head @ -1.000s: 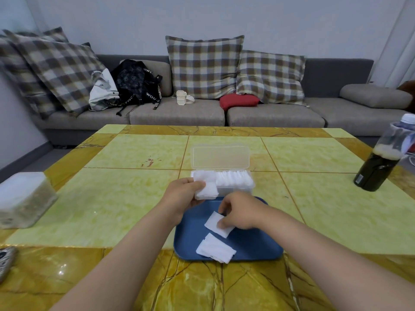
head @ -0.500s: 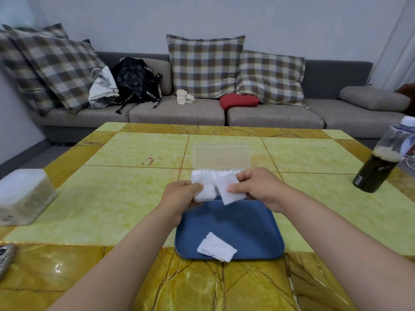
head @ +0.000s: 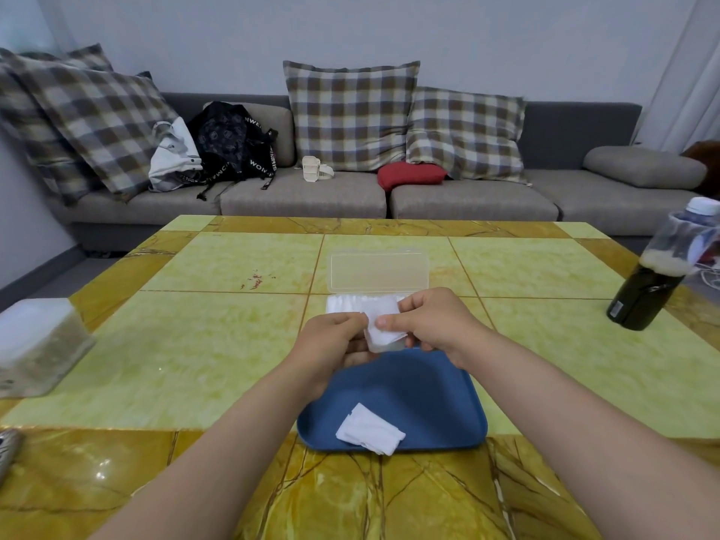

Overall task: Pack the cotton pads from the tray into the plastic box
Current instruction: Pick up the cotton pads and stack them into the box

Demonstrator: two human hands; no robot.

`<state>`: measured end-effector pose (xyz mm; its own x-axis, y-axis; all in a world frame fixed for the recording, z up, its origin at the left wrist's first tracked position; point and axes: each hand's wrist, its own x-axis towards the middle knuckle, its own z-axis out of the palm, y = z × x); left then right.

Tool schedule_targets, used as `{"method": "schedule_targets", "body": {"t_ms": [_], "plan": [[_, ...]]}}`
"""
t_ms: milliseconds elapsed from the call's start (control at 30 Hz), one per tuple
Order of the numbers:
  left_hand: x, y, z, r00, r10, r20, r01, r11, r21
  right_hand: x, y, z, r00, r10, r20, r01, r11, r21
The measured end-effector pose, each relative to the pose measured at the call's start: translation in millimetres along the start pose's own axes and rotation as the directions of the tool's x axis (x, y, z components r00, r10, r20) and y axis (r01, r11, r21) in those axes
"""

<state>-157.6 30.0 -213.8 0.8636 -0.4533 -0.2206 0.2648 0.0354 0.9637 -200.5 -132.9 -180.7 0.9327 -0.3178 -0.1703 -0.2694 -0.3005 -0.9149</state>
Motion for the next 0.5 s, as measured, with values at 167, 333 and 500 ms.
{"method": "schedule_targets", "body": {"t_ms": [167,333,500], "plan": [[-0.4,-0.8,0.8,0.999,0.033,-0.013,-0.033,0.999,-0.003,1.8,0.5,1.8,0.999,0.001,-0.035,0.0,1.0,0.006],[-2.4,4.0,1.9,1.0,-0.008,0.013,0.009,0.999,-0.052,-3.8,-0.6,1.4,1.0,-0.006,-0.007,0.006,0.999,-0.033],[-7.2,1.4,-8.2,0.997,0.008,-0.077,-0.001,0.995,0.098,-6.1,-4.2,3.4,0.999,0.045,0.012,-0.044,0.997,-0.067]]}}
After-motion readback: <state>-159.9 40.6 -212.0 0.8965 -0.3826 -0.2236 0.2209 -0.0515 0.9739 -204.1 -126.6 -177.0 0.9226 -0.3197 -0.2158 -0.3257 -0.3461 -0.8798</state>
